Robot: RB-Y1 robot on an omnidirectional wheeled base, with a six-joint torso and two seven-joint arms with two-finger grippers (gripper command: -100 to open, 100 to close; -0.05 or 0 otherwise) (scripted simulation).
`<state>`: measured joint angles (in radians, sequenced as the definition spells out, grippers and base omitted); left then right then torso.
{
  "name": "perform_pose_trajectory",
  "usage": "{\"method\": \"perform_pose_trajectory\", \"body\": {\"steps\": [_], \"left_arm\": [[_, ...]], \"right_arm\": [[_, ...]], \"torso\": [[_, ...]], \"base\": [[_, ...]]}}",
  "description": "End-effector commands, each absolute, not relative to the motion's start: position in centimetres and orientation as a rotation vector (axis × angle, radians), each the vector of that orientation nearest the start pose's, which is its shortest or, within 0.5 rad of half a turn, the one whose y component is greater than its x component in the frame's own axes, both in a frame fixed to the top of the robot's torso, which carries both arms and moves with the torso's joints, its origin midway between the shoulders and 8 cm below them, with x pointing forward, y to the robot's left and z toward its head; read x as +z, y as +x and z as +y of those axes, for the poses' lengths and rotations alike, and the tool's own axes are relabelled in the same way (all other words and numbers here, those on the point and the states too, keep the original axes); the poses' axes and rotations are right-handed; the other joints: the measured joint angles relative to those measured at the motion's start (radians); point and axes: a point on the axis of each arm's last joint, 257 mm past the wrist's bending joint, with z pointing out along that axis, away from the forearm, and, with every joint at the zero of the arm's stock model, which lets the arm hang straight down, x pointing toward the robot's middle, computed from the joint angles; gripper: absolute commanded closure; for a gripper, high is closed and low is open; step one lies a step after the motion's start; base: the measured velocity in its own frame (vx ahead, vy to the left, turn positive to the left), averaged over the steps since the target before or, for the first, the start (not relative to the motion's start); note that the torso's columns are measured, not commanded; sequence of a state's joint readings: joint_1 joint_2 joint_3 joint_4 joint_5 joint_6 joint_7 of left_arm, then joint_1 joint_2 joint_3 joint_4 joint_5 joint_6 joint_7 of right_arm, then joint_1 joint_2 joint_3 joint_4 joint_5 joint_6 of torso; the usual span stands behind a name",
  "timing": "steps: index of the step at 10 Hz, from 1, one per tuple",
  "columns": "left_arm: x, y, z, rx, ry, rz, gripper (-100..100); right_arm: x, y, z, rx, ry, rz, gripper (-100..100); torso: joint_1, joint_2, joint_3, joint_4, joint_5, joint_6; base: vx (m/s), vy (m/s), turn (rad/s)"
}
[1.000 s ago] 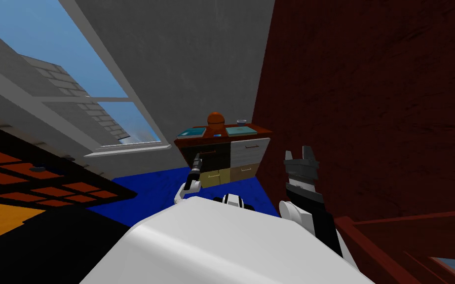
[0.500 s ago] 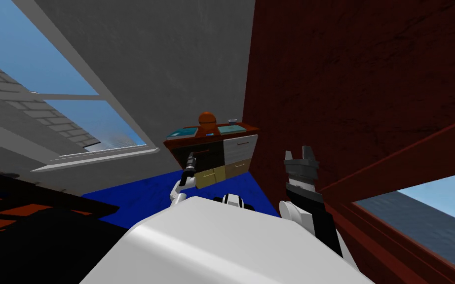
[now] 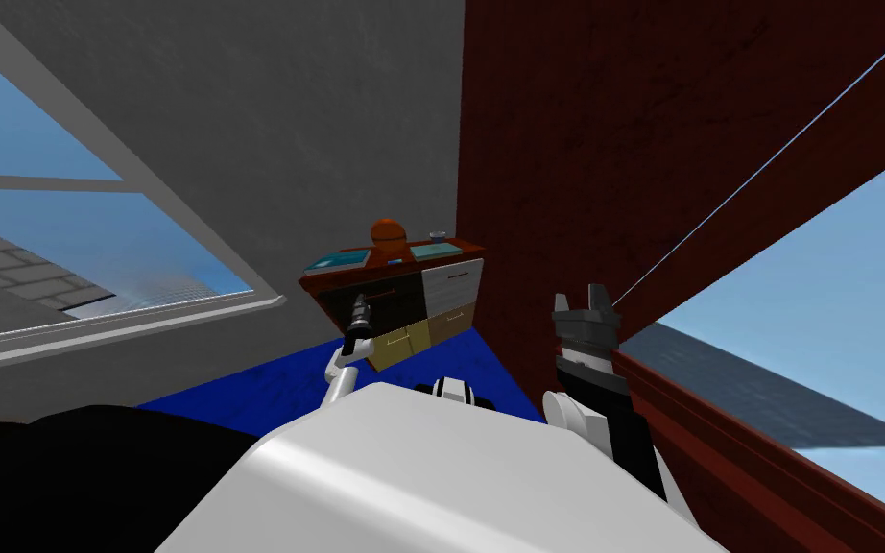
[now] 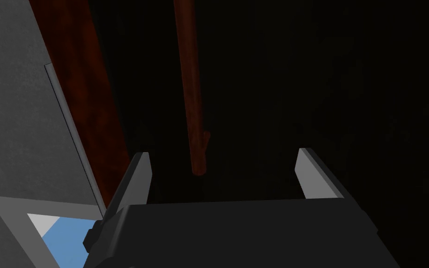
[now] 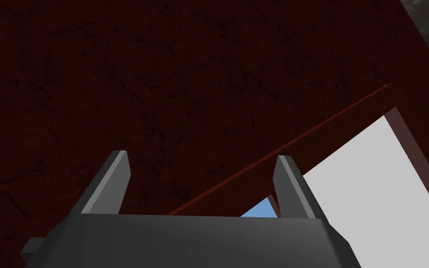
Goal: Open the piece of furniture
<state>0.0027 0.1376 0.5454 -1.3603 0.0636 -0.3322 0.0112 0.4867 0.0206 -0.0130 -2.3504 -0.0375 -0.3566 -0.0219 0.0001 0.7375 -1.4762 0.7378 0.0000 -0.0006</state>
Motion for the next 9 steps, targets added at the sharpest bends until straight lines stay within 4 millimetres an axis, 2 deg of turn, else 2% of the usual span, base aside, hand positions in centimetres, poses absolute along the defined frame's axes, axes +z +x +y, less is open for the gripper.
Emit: {"method": "perform_pose_trajectory", "body": {"steps": [1, 2, 3, 5, 6, 7, 8, 9], "left_arm": [[-20.5, 44.2, 58.4, -0.767, -1.259, 0.665, -100], [-19.2, 44.6, 60.0, -0.766, -1.256, 0.627, -100], [-20.1, 43.7, 61.2, -0.742, -1.281, 0.611, -100], [-19.8, 43.8, 60.9, -0.745, -1.279, 0.616, -100], [-20.5, 44.0, 58.6, -0.763, -1.26, 0.66, 100], [-20.5, 44.2, 58.4, -0.767, -1.259, 0.665, 100], [-21.2, 44.0, 56.4, -0.78, -1.25, 0.702, 100], [-21.0, 44.6, 55.5, -0.797, -1.239, 0.715, 100]], "right_arm": [[3.3, 35.2, -28.9, 1.327, 0.752, 0.605, 0], [3.3, 35.2, -28.9, 1.326, 0.752, 0.606, 0], [3.3, 35.2, -28.9, 1.327, 0.752, 0.605, 0], [3.3, 35.2, -28.9, 1.326, 0.752, 0.606, 0], [3.3, 35.2, -28.9, 1.326, 0.752, 0.606, 0], [3.3, 35.2, -28.9, 1.325, 0.752, 0.606, 0], [3.3, 35.2, -28.9, 1.326, 0.752, 0.606, 0], [3.3, 35.2, -28.9, 1.325, 0.752, 0.606, 0]], "torso": [[-0.001, 0.0, 0.0, 0.0, 0.0, 0.001], [0.0, 0.0, 0.0, 0.0, 0.0, 0.0], [-0.001, 0.002, 0.001, 0.001, 0.0, 0.001], [0.003, -0.002, -0.001, 0.0, 0.001, 0.0], [0.003, -0.003, -0.002, -0.001, 0.001, 0.001], [0.005, -0.006, -0.004, -0.002, 0.001, -0.001], [0.003, -0.004, -0.003, -0.001, 0.001, 0.001], [0.002, -0.002, -0.001, -0.001, 0.0, 0.0]], "base": [[-0.079, -0.053, -0.163], [-0.104, -0.071, -0.301], [-0.092, -0.062, -0.166], [-0.027, -0.016, 0.014], [0.078, 0.056, 0.353], [0.094, 0.06, 0.201], [0.11, 0.076, 0.318], [0.093, 0.058, 0.141]]}}
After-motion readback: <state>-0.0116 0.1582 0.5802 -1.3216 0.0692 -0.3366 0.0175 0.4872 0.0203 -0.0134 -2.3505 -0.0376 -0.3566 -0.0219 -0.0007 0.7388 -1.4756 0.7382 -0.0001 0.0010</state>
